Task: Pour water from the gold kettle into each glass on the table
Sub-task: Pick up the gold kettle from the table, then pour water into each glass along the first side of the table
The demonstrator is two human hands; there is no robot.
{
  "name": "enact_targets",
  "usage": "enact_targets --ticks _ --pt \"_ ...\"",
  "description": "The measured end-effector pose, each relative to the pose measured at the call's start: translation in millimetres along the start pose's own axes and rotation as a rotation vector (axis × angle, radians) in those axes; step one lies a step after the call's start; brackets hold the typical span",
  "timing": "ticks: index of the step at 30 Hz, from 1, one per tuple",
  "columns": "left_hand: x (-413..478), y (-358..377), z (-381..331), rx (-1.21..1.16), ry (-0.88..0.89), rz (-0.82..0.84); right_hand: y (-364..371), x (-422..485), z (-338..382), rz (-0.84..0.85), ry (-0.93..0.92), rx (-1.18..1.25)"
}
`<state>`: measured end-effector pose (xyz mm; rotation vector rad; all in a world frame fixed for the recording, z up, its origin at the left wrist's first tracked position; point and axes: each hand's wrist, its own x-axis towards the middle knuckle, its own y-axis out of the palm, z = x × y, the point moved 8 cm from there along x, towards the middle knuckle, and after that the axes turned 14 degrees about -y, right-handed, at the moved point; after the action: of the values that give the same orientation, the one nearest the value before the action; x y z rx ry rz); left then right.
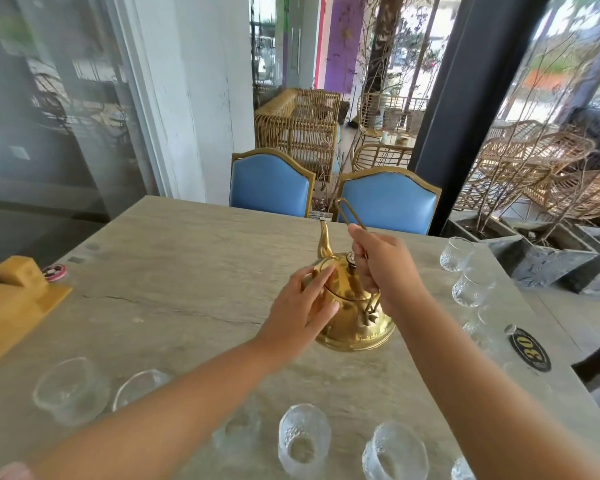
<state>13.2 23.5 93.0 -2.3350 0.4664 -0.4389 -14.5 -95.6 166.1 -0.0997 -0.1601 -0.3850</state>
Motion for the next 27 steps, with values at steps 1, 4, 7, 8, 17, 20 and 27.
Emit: enact_targets --ticks 1,4,7,8,17,20,27 --pt "-8.1 -12.1 -1.0 -0.014 0.007 0.013 6.1 -8.6 11.5 -0.010 -0.008 0.004" --pt "-37.9 -47.5 0.2 -0.054 0.027 0.058 28.3 -38.0 45.4 -0.034 -0.038 0.016" --pt "-72.7 -82.4 2.6 -0.091 0.059 0.077 49.9 -72.5 72.3 -0.063 -0.062 0.013" --pt "-85.5 -93.1 2.8 -0.094 0.080 0.078 56.8 -84.6 78.9 -0.074 -0.065 0.018" --pt "-183.3 -155.8 34.8 -0.187 0.019 0.129 118.8 -179.0 86.1 -0.092 0.012 0.070" --pt "-206.8 -164.0 44.0 -0.183 0.043 0.121 134.6 -198.7 83.1 -0.062 0.039 0.069" --pt "-237.1 -163.4 80.5 -0.377 -0.327 0.230 175.7 -229.3 81.9 0.055 0.047 0.034"
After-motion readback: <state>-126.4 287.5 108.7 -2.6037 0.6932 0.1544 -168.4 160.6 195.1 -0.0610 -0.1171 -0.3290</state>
